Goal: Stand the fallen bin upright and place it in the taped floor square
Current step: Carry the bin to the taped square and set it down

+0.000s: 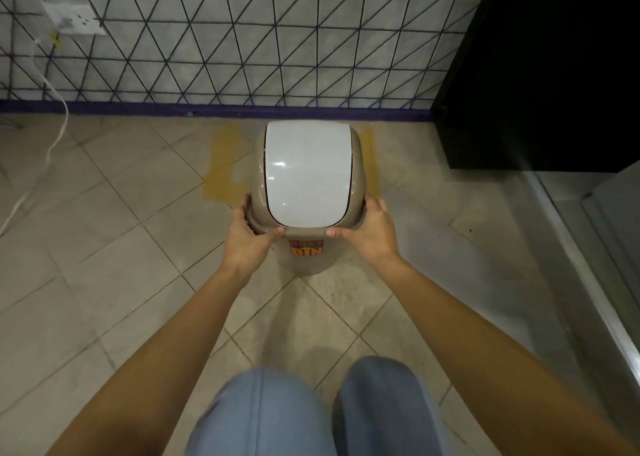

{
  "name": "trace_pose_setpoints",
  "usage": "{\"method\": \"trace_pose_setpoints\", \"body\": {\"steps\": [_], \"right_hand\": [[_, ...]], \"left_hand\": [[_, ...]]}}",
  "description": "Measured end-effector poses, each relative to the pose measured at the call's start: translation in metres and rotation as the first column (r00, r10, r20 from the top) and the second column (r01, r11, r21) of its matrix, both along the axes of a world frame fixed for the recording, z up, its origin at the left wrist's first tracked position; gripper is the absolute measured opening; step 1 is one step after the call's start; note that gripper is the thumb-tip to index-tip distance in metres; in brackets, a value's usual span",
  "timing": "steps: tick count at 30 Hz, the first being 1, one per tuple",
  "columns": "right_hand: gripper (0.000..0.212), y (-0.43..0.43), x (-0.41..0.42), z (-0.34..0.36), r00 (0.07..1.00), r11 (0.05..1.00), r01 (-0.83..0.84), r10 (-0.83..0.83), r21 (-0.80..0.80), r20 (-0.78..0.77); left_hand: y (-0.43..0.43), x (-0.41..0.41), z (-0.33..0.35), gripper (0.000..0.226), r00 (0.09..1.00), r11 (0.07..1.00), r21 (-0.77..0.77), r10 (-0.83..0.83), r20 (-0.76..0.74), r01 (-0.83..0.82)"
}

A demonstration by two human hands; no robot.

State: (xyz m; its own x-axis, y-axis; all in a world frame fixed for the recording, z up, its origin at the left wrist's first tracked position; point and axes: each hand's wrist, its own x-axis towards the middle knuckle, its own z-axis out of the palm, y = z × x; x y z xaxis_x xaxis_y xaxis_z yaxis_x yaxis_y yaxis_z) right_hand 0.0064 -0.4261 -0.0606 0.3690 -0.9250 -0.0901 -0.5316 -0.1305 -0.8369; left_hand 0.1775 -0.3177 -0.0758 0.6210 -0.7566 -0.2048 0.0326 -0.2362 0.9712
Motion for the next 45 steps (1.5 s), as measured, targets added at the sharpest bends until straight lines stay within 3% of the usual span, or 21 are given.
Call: {"method": "trace_pose_setpoints", "body": {"steps": [17, 28, 41, 45], "right_hand": [[0.106, -0.079, 0.081, 0.0, 0.999, 0.995, 0.009, -0.013, 0.103, 0.036], [0.099, -0.128, 0.104, 0.002, 0.988, 0.988, -0.052, 0.031, 0.142, 0.15], [0.101, -0.19, 0.124, -0.006, 0.994, 0.986, -0.082, 0.07, 0.143, 0.084], [0.099, -0.197, 0.13, -0.004, 0.999, 0.998, -0.031, 0.03, 0.05, 0.019]], "left_hand": [[-0.075, 0.094, 0.006, 0.092, 0.996, 0.996, 0.001, -0.085, -0.001, 0.085], [-0.122, 0.123, 0.007, 0.095, 0.99, 0.99, -0.027, -0.141, 0.011, 0.141], [-0.178, 0.152, -0.008, 0.096, 0.992, 0.992, -0.05, -0.122, -0.043, 0.12], [-0.187, 0.155, -0.008, 0.091, 0.992, 0.992, -0.062, -0.113, -0.058, 0.109]]}}
